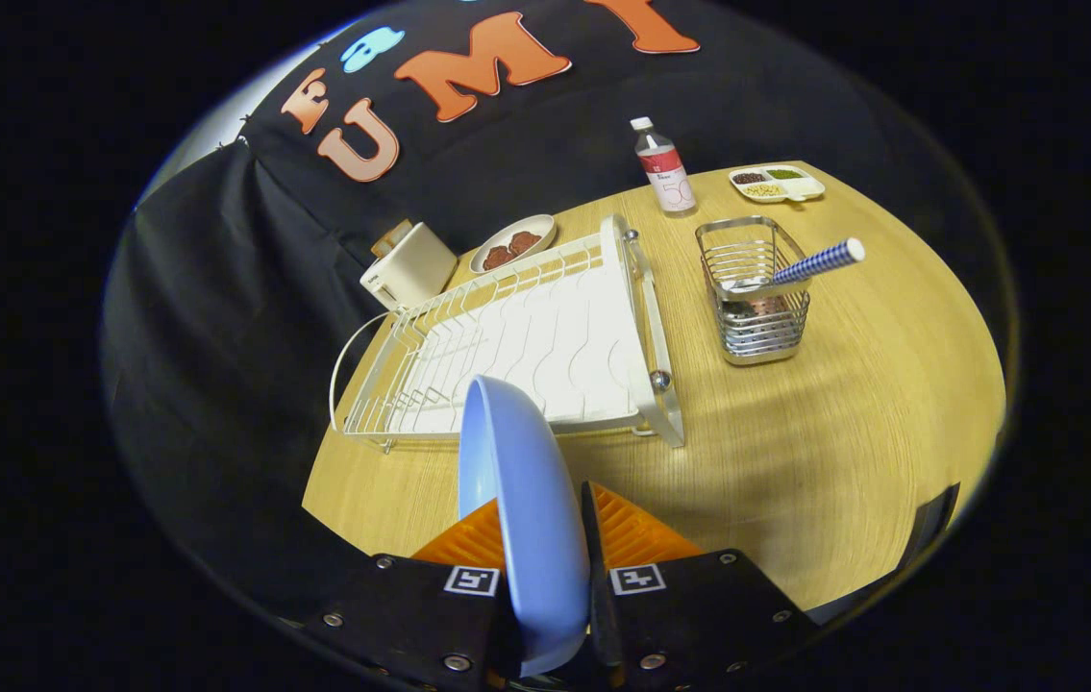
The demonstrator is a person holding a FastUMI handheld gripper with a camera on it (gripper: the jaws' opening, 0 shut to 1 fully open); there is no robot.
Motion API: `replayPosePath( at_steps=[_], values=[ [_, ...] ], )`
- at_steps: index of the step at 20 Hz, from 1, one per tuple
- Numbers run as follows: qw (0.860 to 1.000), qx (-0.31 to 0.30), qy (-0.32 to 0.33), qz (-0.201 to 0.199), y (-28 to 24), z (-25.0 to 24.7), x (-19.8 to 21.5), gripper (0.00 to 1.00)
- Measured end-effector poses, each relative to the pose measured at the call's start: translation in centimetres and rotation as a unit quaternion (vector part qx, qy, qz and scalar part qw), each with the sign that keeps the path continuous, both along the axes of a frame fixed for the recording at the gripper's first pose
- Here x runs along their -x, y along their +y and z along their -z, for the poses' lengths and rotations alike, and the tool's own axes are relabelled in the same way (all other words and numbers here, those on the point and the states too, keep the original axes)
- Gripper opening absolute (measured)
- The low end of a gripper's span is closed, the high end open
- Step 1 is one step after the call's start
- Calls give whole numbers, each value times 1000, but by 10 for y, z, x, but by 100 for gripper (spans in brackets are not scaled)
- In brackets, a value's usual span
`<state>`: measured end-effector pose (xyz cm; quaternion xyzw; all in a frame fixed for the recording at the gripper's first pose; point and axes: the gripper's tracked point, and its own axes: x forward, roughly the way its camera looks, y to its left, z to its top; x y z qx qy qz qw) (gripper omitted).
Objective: Take the plate from the dish rack, then take the spoon from the basket and place it into the plate.
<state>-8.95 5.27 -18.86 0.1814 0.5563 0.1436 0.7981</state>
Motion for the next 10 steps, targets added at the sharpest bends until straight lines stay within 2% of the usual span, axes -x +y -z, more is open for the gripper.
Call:
replayPosePath(
  at_steps=[2, 3, 6, 8, 10],
  values=[
    [1000, 8, 13, -11, 1, 17, 10, 28],
    [1000, -8, 19, 5, 4, 17, 8, 28],
    [999, -34, 33, 12, 14, 26, 15, 28],
    [999, -21, 32, 11, 9, 35, 18, 30],
    [999, -8, 32, 13, 8, 40, 20, 39]
  ],
)
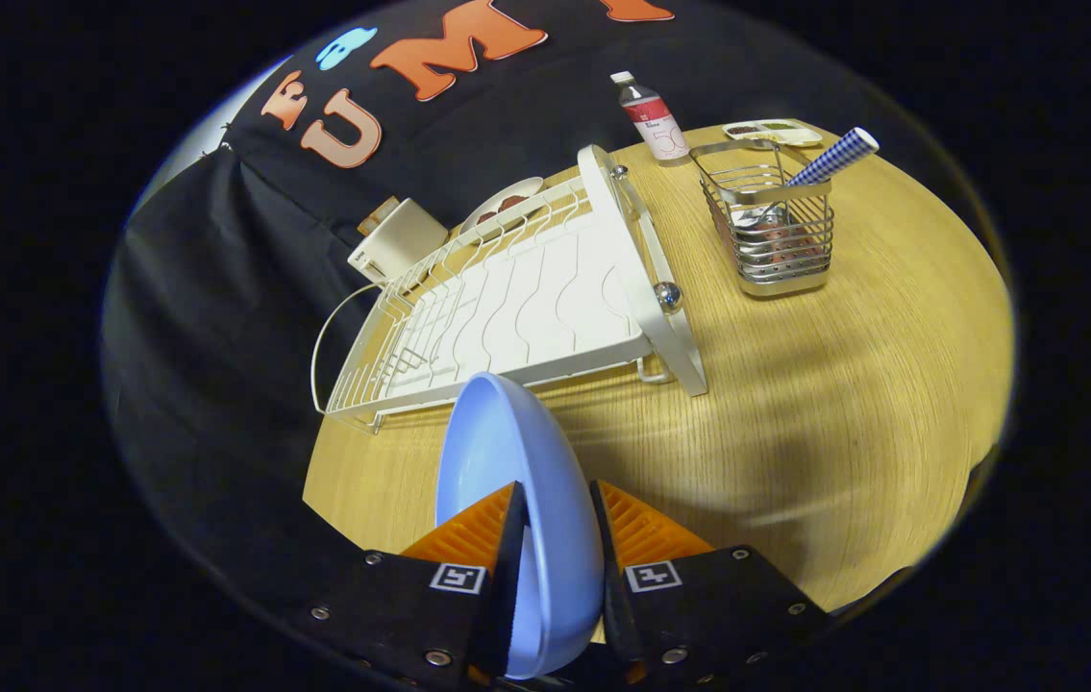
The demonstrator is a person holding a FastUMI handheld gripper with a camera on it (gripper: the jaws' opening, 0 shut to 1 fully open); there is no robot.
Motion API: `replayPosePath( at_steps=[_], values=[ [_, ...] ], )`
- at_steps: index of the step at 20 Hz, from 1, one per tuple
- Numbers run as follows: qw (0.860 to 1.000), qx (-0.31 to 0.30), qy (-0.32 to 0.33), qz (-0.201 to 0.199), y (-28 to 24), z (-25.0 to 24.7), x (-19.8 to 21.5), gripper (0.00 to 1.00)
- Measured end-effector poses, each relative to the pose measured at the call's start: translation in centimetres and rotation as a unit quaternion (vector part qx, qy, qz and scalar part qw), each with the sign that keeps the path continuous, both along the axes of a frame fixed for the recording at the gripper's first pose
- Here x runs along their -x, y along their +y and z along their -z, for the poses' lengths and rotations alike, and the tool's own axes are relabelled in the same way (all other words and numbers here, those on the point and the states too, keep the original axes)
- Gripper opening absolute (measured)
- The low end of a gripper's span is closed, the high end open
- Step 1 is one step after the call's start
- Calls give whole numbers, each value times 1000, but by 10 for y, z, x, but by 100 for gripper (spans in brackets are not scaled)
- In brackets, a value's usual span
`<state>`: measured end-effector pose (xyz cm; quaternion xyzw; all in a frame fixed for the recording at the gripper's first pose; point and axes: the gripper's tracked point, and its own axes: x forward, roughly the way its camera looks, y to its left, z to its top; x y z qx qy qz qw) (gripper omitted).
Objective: Take the plate from the dish rack, then take the spoon from the basket and place it into the plate.
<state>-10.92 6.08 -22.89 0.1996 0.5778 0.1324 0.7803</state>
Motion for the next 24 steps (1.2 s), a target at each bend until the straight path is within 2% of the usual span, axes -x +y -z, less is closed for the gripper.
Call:
replayPosePath(
  at_steps=[3, 6, 9, 12, 15, 17, 21, 24],
  values=[
    [999, 40, -28, -7, -10, 6, -6, 55],
    [991, 111, -69, 7, -39, 16, -22, 60],
    [988, 114, -99, 32, -47, 8, -33, 64],
    [979, 133, -146, 53, -66, -6, -54, 69],
    [967, 155, -186, 77, -86, -18, -73, 83],
    [959, 174, -205, 92, -102, -23, -85, 88],
    [943, 196, -238, 124, -129, -36, -106, 93],
    [934, 194, -260, 148, -144, -43, -124, 93]
  ],
)
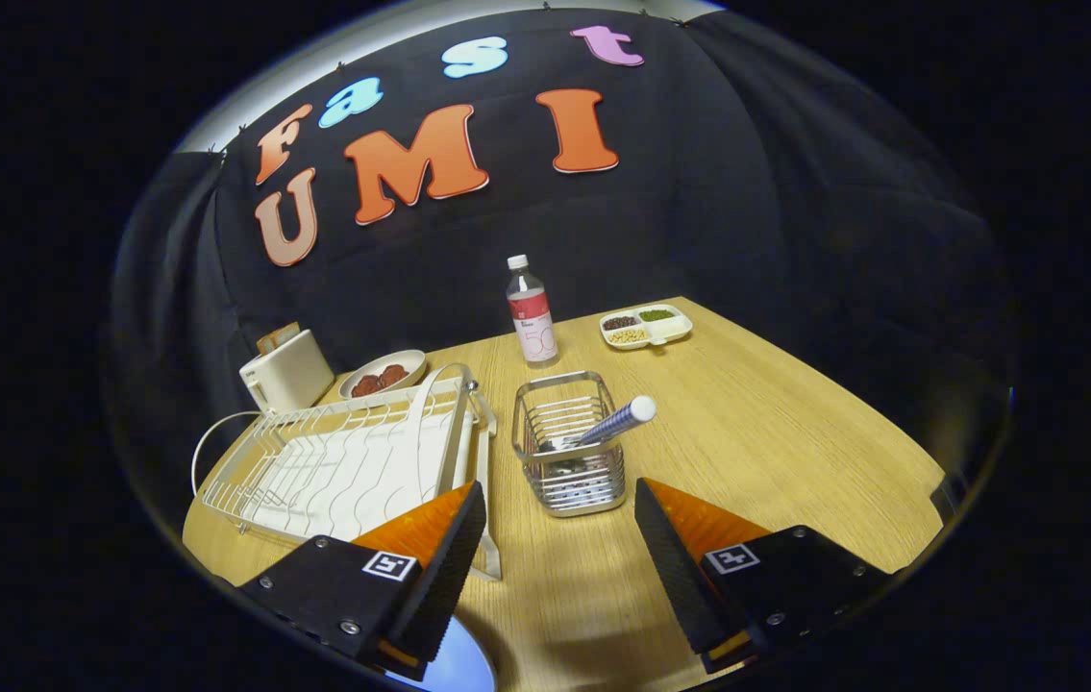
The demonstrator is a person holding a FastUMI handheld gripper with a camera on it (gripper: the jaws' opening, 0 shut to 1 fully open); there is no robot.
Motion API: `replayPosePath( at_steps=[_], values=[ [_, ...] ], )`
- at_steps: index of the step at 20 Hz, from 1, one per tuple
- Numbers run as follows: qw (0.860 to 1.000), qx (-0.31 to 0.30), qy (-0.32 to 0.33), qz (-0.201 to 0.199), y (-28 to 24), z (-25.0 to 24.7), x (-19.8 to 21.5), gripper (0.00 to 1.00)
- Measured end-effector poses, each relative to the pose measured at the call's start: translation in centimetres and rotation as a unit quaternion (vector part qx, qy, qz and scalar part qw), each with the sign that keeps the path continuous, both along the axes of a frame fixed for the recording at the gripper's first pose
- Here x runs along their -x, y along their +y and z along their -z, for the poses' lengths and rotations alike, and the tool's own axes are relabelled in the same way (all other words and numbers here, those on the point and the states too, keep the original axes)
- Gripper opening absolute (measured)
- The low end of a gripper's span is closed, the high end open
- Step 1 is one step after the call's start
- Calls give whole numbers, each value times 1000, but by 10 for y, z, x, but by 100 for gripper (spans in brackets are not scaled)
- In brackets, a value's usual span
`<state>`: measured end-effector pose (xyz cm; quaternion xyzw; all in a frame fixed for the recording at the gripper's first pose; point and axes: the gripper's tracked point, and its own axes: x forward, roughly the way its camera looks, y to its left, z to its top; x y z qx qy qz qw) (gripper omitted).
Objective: Take the plate from the dish rack, then take the spoon from the basket and place it into the plate.
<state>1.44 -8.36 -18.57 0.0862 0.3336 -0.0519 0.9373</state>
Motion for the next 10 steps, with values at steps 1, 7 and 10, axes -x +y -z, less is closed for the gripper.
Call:
replayPosePath(
  at_steps=[1, 7, 10],
  values=[
    [1000, 5, -10, 9, -7, -3, -8, 92],
    [999, 9, -23, 27, -19, 7, -36, 69],
    [999, 28, -15, 28, -22, 17, -42, 51]
  ],
)
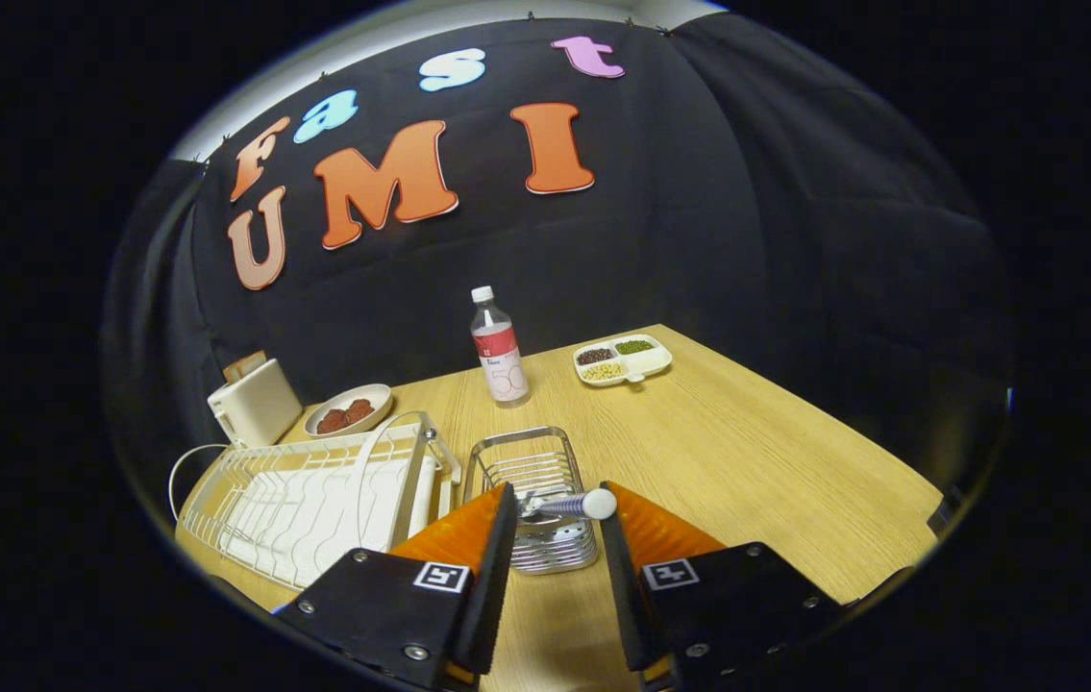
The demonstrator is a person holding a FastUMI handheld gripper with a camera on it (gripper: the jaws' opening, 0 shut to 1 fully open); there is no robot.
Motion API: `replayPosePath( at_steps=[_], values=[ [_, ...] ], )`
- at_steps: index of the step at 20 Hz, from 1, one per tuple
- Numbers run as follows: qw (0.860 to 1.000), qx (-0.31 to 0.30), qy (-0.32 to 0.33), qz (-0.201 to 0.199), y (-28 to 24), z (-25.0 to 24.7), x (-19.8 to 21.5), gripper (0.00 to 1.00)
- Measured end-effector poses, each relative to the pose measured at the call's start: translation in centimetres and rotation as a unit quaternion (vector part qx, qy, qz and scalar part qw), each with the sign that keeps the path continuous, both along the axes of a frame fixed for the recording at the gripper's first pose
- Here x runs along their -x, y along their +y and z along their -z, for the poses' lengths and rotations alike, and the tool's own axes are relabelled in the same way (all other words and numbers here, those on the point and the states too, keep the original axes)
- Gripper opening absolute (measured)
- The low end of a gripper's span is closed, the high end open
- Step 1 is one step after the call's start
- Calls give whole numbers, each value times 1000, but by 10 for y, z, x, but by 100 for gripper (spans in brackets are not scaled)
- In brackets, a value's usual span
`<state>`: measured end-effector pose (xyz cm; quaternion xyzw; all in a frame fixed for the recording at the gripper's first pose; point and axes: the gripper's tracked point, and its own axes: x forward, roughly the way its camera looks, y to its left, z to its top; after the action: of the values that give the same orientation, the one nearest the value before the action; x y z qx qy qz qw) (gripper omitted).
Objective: Take the plate from the dish rack, then take the spoon from the basket and place it into the plate.
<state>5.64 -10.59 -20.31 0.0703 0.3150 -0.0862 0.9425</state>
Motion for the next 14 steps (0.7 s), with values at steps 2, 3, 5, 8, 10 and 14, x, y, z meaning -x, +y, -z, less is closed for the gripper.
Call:
replayPosePath(
  at_steps=[2, 3, 5, 8, 10, 14],
  values=[
    [1000, 3, -6, 6, 4, 2, -10, 46],
    [1000, 15, -2, 8, 2, 4, -6, 39],
    [1000, 22, -3, 5, 3, 2, -7, 30],
    [1000, 1, -17, 8, 4, -11, -8, 17],
    [1000, -9, -20, 6, 9, -16, -7, 11],
    [999, -14, -42, -8, 17, -47, -7, 10]
  ],
)
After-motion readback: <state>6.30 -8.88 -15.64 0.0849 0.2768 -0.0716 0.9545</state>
